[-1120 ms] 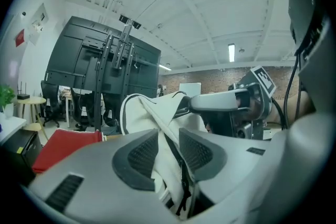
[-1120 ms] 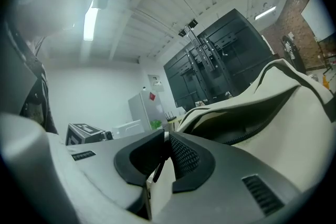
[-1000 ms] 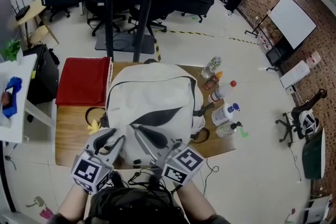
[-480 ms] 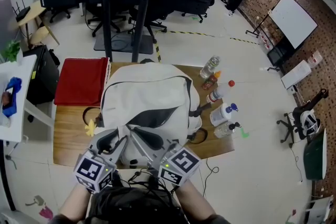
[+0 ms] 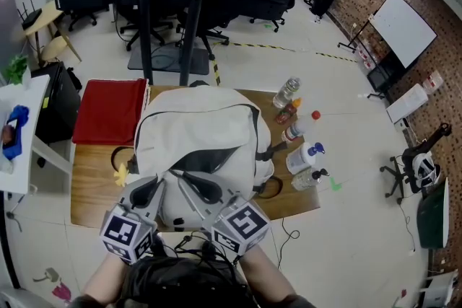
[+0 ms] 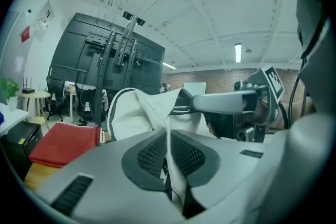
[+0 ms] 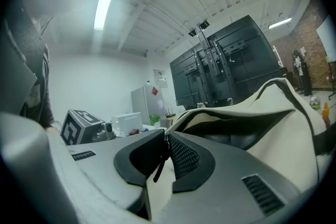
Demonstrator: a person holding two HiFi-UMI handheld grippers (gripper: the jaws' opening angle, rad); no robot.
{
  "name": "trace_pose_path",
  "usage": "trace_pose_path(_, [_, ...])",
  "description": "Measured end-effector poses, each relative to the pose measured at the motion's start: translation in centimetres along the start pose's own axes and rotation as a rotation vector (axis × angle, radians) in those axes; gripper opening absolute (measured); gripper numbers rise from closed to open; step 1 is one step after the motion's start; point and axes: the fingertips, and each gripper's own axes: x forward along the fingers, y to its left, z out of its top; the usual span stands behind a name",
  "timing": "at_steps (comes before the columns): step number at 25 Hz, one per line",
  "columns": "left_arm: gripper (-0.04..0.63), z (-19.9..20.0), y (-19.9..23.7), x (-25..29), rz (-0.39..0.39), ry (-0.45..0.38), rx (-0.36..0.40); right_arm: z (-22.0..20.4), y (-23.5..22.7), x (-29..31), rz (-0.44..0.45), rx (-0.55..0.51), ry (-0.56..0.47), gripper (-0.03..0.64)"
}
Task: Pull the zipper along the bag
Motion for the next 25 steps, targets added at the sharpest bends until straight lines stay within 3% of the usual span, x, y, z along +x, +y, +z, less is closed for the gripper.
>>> trace_pose_path(10, [0.046, 0.2, -0.1, -0.5, 0.001, 0.012, -0.04, -0.2, -2.3, 0.0, -0.034, -0.167, 0.024, 0.054])
trace_pose_path(17, [0.046, 0.5, 0.2, -0.9, 0.001, -0.027, -0.056, 0.2, -3.7, -0.9, -0.058, -0.26, 0.07, 0.055])
trace_pose_path(20, [0.048, 0.4, 0.6, -1.1, 0.009, -0.03, -0.07, 0.6, -6.3, -2.2, -0.115, -0.258, 0.045, 0.054])
trace_pose_path(25, [0.048, 0.3, 0.9, -1.4, 0.022, -0.031, -0.077, 1.9, -12.4, -6.4, -0.285, -0.205, 0.014, 0.054])
